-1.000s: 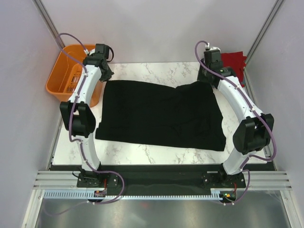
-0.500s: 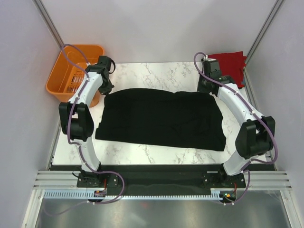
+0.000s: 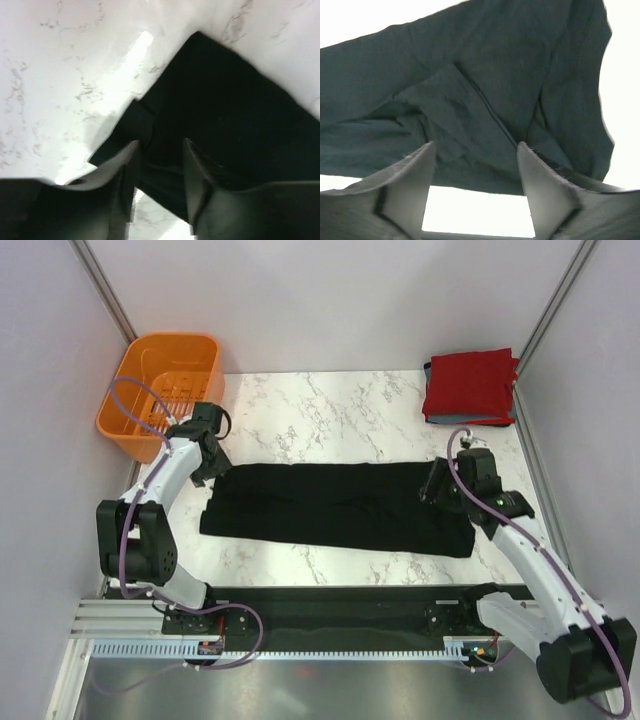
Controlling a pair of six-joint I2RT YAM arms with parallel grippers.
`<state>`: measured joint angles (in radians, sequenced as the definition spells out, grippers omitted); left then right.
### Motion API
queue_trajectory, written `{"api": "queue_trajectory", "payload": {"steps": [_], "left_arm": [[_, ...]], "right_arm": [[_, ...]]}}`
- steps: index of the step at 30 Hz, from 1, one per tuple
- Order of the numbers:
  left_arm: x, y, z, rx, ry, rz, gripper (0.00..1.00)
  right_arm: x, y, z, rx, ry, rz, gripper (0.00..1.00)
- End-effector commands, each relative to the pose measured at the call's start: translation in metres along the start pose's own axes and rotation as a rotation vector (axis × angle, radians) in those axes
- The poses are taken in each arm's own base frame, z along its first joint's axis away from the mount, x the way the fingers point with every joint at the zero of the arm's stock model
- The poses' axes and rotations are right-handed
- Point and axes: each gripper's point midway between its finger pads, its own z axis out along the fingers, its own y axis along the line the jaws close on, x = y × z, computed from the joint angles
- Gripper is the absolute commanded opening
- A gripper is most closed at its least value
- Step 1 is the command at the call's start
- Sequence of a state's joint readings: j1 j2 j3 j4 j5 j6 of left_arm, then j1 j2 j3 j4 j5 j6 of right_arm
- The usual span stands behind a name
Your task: Fold and stack the t-shirts
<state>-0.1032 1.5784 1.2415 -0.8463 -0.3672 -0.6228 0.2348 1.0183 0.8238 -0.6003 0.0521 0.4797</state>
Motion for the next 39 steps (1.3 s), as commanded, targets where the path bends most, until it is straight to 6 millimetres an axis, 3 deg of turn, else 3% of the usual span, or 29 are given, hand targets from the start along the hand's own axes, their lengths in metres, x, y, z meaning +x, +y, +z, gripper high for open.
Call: {"api": "queue_trajectory", "payload": {"steps": [1, 2, 5, 10, 13, 18, 21, 26, 27, 29, 30, 32, 33, 34, 35, 37, 38, 39], "left_arm": [[-0.007, 0.008, 0.002, 0.025, -0.051, -0.087, 0.66], [-0.004, 0.011, 0.002, 0.028, -0.049, -0.085, 0.86], [-0.006, 0.010, -0.002, 0.047, -0.059, -0.072, 0.96], [-0.011, 0.006, -0.015, 0.084, -0.086, -0.058, 0.94], [-0.002, -0.009, -0.021, 0.113, -0.092, -0.006, 0.91], [0.046, -0.055, -0.019, 0.186, -0.008, 0.163, 0.90], [0.078, -0.071, -0.003, 0.197, 0.080, 0.254, 0.90], [0.118, -0.064, 0.029, 0.122, 0.219, 0.336, 0.88], [0.122, -0.061, 0.030, 0.114, 0.232, 0.339, 0.88], [0.132, -0.053, 0.031, 0.106, 0.255, 0.348, 0.87], [0.138, -0.054, 0.028, 0.129, 0.283, 0.348, 0.86], [0.152, -0.049, 0.023, 0.150, 0.327, 0.356, 0.84], [0.157, -0.051, 0.014, 0.190, 0.350, 0.349, 0.83], [0.166, -0.045, 0.012, 0.191, 0.372, 0.352, 0.82], [0.170, -0.044, 0.008, 0.202, 0.383, 0.344, 0.82], [0.184, -0.044, -0.005, 0.259, 0.431, 0.315, 0.82], [0.191, -0.046, -0.010, 0.277, 0.451, 0.296, 0.82], [0.200, -0.052, -0.019, 0.321, 0.489, 0.288, 0.82]], "right_arm": [[0.019, -0.002, -0.010, -0.028, -0.018, 0.138, 0.77], [0.020, -0.001, -0.012, -0.036, -0.025, 0.156, 0.80], [0.023, 0.002, -0.015, -0.060, -0.021, 0.157, 0.81], [0.019, 0.007, -0.002, -0.055, 0.014, 0.150, 0.80], [0.026, 0.014, 0.016, -0.066, 0.070, 0.161, 0.80], [0.053, 0.018, 0.058, -0.049, 0.215, 0.210, 0.80], [0.070, 0.020, 0.077, -0.028, 0.297, 0.233, 0.81], [0.090, 0.027, 0.118, -0.021, 0.417, 0.221, 0.83], [0.079, 0.035, 0.126, -0.038, 0.411, 0.214, 0.83], [0.090, 0.039, 0.147, -0.042, 0.491, 0.216, 0.84], [0.073, 0.055, 0.157, -0.081, 0.474, 0.215, 0.84], [0.075, 0.061, 0.177, -0.083, 0.515, 0.222, 0.84], [0.051, 0.076, 0.189, -0.114, 0.472, 0.216, 0.84], [0.045, 0.079, 0.197, -0.107, 0.477, 0.213, 0.84], [0.027, 0.091, 0.217, -0.117, 0.455, 0.205, 0.84], [0.016, 0.097, 0.234, -0.105, 0.469, 0.192, 0.84], [0.026, 0.096, 0.253, -0.094, 0.502, 0.194, 0.84], [-0.004, 0.116, 0.263, -0.147, 0.449, 0.192, 0.84]]}}
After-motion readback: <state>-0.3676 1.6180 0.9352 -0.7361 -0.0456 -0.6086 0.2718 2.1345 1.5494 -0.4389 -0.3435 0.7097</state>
